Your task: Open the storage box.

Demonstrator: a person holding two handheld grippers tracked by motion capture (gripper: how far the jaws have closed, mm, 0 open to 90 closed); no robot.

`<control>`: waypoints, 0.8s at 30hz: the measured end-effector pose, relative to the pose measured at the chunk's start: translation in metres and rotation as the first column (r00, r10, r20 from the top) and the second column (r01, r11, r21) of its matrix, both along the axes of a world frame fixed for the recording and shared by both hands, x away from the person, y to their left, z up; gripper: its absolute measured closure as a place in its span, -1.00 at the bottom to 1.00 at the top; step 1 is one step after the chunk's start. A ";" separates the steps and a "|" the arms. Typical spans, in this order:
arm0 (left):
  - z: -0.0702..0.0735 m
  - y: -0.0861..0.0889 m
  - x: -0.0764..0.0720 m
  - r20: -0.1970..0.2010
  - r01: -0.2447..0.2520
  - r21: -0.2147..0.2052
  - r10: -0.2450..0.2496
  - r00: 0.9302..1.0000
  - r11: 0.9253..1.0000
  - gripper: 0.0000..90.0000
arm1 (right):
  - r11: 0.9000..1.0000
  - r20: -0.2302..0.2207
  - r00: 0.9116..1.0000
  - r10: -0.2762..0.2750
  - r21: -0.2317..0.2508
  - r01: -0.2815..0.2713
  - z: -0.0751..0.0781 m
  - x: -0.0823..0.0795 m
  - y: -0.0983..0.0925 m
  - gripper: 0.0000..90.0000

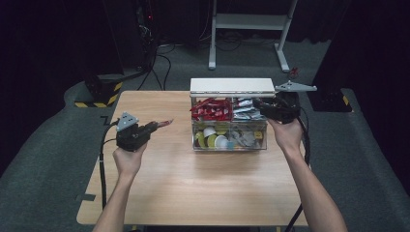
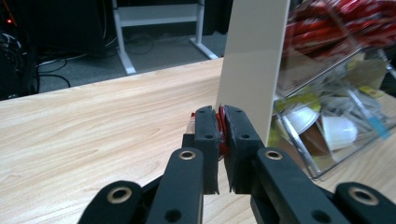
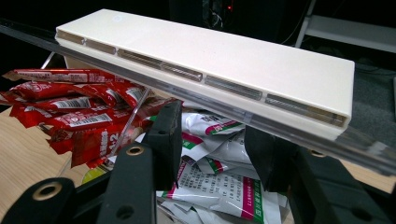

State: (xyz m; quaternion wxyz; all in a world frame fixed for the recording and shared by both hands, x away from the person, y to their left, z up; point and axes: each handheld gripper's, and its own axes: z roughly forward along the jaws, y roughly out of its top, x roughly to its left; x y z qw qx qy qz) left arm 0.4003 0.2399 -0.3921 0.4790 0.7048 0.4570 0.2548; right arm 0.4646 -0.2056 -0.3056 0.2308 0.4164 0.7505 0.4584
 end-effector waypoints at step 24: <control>-0.048 -0.027 0.022 -0.074 0.001 0.015 0.000 0.997 1.000 0.87 | 1.000 0.000 1.000 0.010 0.011 -0.010 -0.001 -0.001 -0.002 0.25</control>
